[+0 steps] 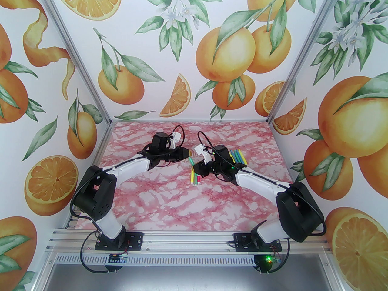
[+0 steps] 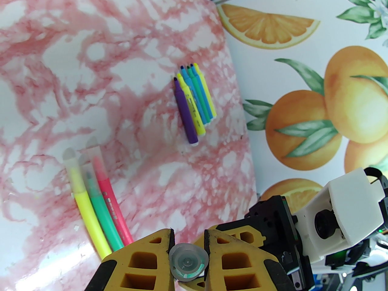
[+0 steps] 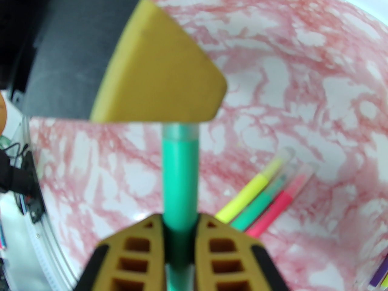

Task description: Open the pen caps

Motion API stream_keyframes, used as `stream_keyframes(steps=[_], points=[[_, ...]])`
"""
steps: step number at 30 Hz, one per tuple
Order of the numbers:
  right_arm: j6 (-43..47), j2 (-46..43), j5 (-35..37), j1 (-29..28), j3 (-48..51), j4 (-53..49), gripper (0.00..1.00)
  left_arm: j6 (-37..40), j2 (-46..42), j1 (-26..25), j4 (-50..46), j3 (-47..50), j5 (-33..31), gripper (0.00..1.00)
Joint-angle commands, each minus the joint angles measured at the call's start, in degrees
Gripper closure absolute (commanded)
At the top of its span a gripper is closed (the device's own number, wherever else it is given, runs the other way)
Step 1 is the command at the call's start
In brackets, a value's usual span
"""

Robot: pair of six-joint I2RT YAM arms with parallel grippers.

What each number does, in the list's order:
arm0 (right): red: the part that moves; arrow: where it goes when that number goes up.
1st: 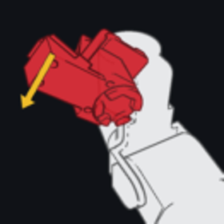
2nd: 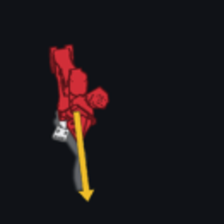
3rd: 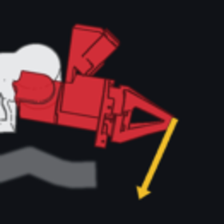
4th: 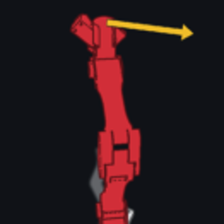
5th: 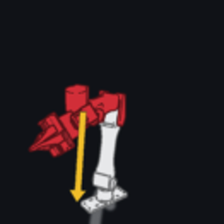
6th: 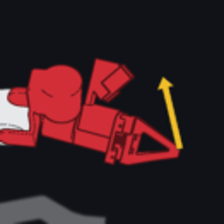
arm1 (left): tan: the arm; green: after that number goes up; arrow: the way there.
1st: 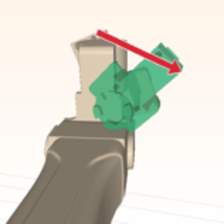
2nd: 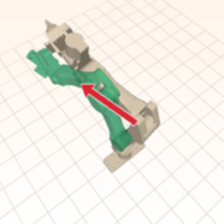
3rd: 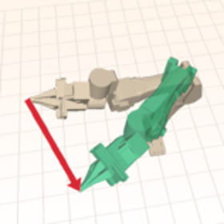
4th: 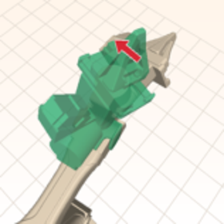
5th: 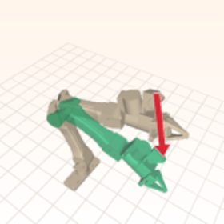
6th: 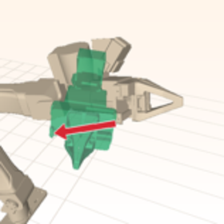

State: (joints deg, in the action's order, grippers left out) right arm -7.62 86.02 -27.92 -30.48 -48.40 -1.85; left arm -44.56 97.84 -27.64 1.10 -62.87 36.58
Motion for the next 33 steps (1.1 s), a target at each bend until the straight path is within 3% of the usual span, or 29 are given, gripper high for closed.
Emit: stream_keyframes(steps=[1, 12, 33], points=[[0.8, 1.0, -3.6, -0.9, 3.1, -12.0, 1.00, 0.4, -1.8, 5.1, 6.1, -5.5, -9.6, 1.00], [1.1, 0.6, -3.4, -1.3, 3.1, -12.8, 1.00, 0.2, -1.9, 6.0, 5.1, -7.0, -11.8, 1.00], [0.8, -1.1, -4.0, -1.0, 2.3, -13.6, 1.00, 16.6, -4.9, 6.8, 0.4, -12.9, -7.9, 1.00]])
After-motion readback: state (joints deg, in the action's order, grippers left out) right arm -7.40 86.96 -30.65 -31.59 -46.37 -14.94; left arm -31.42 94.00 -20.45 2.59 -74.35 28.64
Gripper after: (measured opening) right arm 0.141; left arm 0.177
